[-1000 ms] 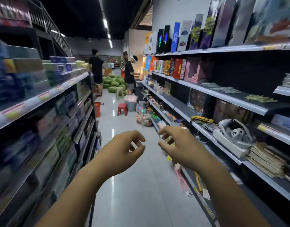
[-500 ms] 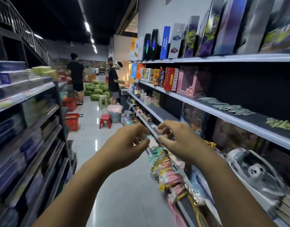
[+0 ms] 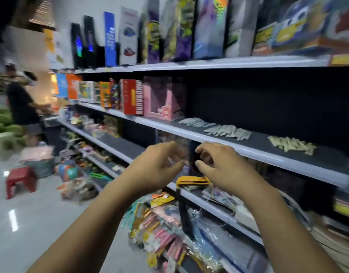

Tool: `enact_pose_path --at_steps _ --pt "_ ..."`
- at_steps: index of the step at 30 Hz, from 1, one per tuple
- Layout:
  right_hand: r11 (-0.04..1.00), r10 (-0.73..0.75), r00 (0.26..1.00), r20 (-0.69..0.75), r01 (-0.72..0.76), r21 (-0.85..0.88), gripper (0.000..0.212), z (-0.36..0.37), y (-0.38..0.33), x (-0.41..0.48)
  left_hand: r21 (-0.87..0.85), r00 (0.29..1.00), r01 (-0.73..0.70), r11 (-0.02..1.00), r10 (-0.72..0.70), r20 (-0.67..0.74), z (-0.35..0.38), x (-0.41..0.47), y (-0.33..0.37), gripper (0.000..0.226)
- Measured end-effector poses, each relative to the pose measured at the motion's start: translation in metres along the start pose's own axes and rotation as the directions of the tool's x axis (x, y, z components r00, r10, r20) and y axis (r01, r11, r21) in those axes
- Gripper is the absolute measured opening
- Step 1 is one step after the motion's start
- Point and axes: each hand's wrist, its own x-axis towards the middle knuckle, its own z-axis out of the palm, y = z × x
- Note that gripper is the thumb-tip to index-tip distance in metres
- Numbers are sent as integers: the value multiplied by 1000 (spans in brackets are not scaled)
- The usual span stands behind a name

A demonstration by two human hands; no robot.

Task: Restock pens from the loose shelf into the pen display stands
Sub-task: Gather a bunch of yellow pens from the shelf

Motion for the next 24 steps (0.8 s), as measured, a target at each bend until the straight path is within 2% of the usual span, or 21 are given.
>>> enact_pose_path --at_steps 4,9,15,21,24 --pt "990 139 989 -43 -140 -23 20 2 44 19 -135 991 -100 986 111 76 35 65 -13 8" --pt "954 274 958 -88 -283 -102 23 -6 111 37 -232 970 -202 952 227 88 87 137 -10 8" --pt "938 321 945 -62 -326 -120 28 -21 206 66 -317 952 -232 920 282 122 162 225 14 10" --pt "913 359 922 -147 -380 -149 29 -48 300 99 -311 924 -309 899 362 127 229 311 36 11" --pt "906 385 911 -149 -404 -124 24 -49 338 107 -313 907 -318 895 383 176 257 343 43 15"
